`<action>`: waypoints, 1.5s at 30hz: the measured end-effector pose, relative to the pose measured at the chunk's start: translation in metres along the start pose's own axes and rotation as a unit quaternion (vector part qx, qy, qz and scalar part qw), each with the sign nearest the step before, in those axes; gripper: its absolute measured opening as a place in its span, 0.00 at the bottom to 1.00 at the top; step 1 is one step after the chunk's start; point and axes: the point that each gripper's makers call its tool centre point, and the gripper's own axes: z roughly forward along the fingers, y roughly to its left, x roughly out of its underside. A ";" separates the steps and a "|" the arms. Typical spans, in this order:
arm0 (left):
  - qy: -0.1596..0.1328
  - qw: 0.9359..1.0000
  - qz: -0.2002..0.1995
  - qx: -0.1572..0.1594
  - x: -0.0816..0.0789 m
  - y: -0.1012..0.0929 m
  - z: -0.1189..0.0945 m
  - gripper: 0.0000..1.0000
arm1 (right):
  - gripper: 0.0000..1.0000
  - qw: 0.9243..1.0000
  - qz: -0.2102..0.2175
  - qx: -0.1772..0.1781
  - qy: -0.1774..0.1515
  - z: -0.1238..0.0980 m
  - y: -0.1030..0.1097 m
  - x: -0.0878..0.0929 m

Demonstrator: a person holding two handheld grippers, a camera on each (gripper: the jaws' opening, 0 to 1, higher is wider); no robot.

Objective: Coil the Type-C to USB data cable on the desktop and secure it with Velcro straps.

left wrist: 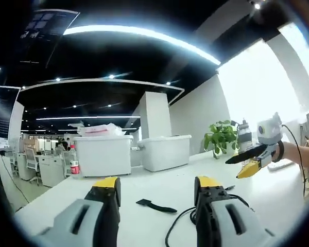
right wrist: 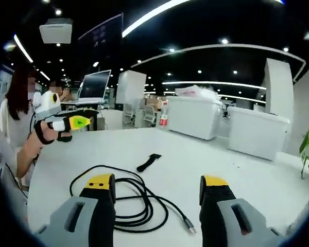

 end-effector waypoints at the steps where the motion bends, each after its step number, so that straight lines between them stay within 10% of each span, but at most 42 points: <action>1: 0.003 1.000 0.000 0.004 0.001 -0.001 0.001 0.59 | 0.63 1.000 0.001 -0.006 0.007 0.003 0.000 0.002; 20: -0.013 0.999 0.011 0.036 0.011 -0.008 0.021 0.56 | 0.50 0.977 -0.117 -0.099 0.146 0.045 0.008 0.057; 45: 0.002 0.999 0.014 0.037 0.018 -0.013 0.017 0.53 | 0.16 0.944 -0.086 -0.181 0.264 0.062 0.025 0.079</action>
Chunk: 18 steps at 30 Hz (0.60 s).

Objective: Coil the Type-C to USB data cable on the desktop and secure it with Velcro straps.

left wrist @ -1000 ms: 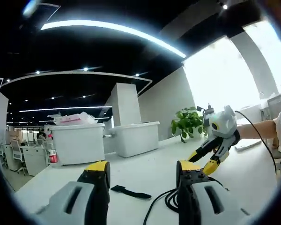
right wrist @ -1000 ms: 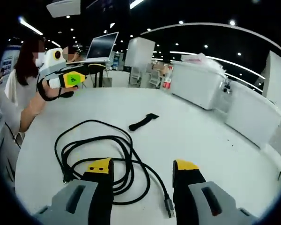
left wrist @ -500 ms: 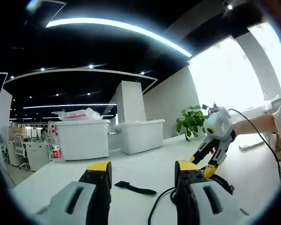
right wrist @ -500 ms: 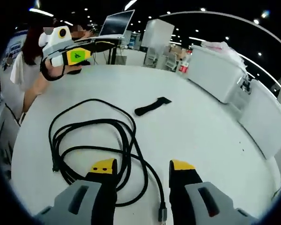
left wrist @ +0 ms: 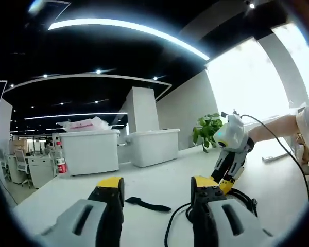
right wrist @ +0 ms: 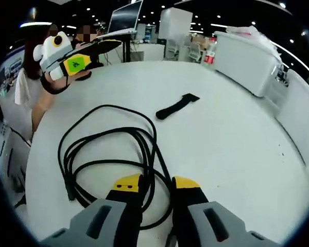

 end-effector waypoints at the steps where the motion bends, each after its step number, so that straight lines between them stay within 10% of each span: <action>1: 0.000 1.000 0.000 0.001 0.000 -0.001 0.000 0.52 | 0.13 1.000 -0.006 -0.001 0.001 0.000 0.001 -0.001; 12: 0.009 1.000 0.005 0.008 0.004 -0.005 0.002 0.51 | 0.04 0.997 -0.060 0.039 0.015 -0.001 0.001 -0.003; 18: 0.012 1.000 0.007 0.012 0.008 -0.006 0.003 0.51 | 0.02 0.967 -0.211 0.136 0.031 -0.008 -0.003 -0.009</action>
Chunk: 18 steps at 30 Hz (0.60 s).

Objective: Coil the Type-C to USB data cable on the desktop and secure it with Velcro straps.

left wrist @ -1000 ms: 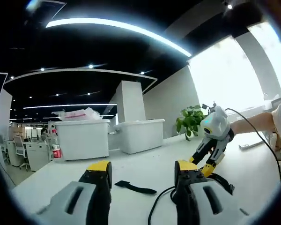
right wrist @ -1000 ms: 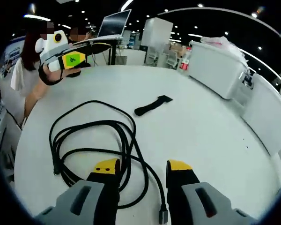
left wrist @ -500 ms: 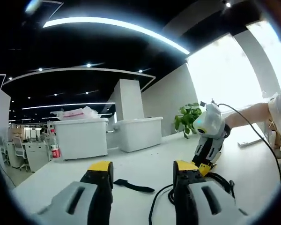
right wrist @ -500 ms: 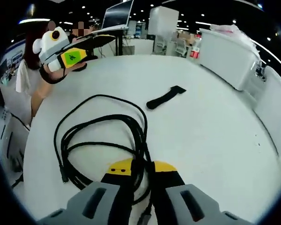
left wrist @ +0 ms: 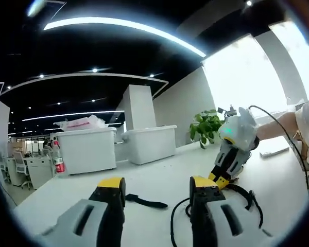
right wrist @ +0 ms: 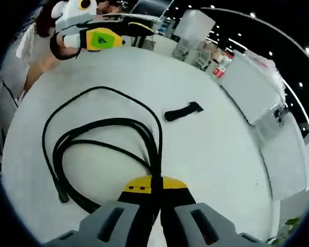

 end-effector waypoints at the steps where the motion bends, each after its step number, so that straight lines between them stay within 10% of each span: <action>1: -0.001 1.000 -0.001 0.003 0.000 -0.001 0.000 0.51 | 0.02 1.000 -0.010 0.019 -0.007 -0.002 -0.002 -0.002; 12: 0.026 0.995 -0.063 0.075 0.005 -0.029 0.013 0.56 | 0.01 0.993 -0.015 0.097 -0.073 -0.030 -0.017 -0.018; 18: 0.044 0.991 -0.024 0.123 0.001 -0.062 0.026 0.65 | 0.01 0.986 -0.028 0.126 -0.107 -0.046 -0.018 -0.033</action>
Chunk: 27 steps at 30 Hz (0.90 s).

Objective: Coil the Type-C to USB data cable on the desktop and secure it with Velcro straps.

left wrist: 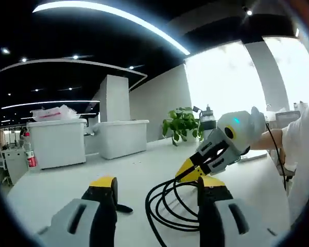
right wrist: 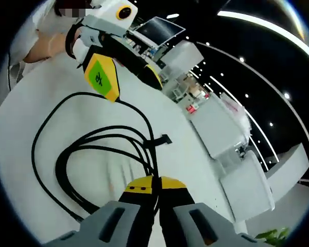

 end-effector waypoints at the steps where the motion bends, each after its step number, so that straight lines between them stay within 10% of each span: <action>1: 0.011 1.000 0.003 0.003 0.004 -0.002 0.004 0.66 | 0.01 1.000 -0.005 0.005 -0.003 -0.002 0.000 -0.003; 14: 0.098 0.993 -0.065 0.011 0.058 -0.002 0.024 0.73 | 0.01 0.996 -0.044 0.041 -0.066 -0.028 0.001 -0.042; 19: 0.107 0.983 -0.142 0.054 0.064 -0.016 0.028 0.55 | 0.01 0.995 -0.033 0.035 -0.086 -0.030 0.002 -0.051; 27: 0.083 0.977 -0.194 0.026 0.053 -0.012 0.027 0.10 | 0.02 0.994 0.004 0.043 -0.101 -0.028 -0.003 -0.054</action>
